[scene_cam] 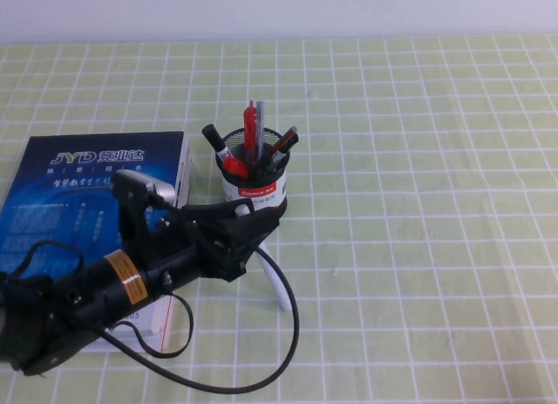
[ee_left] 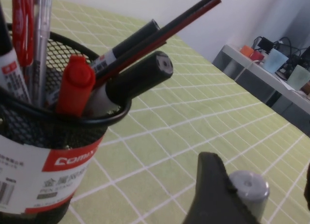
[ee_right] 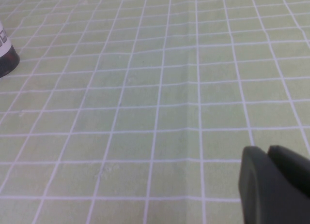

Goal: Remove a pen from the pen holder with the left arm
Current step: Place the pen on the table

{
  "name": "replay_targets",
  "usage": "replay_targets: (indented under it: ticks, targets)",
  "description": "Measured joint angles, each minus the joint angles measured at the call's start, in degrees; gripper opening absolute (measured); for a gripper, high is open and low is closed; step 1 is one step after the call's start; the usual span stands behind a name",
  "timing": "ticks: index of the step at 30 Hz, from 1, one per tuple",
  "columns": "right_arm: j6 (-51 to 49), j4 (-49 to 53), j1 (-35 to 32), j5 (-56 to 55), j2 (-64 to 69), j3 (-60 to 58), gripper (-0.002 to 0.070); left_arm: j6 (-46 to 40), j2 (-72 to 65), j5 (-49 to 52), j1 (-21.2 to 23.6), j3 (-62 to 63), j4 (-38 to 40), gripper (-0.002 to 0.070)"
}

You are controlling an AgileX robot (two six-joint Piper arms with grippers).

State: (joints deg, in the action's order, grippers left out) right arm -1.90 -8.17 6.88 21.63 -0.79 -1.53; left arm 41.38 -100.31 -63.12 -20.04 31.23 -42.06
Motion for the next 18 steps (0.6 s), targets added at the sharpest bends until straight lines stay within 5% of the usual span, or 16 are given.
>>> replay_targets:
  ticks: [18]
  targets:
    - [0.0,0.0,0.0,0.0,0.0,0.0,-0.0015,-7.48,9.07,2.79,0.0,0.0,9.73,0.0358]
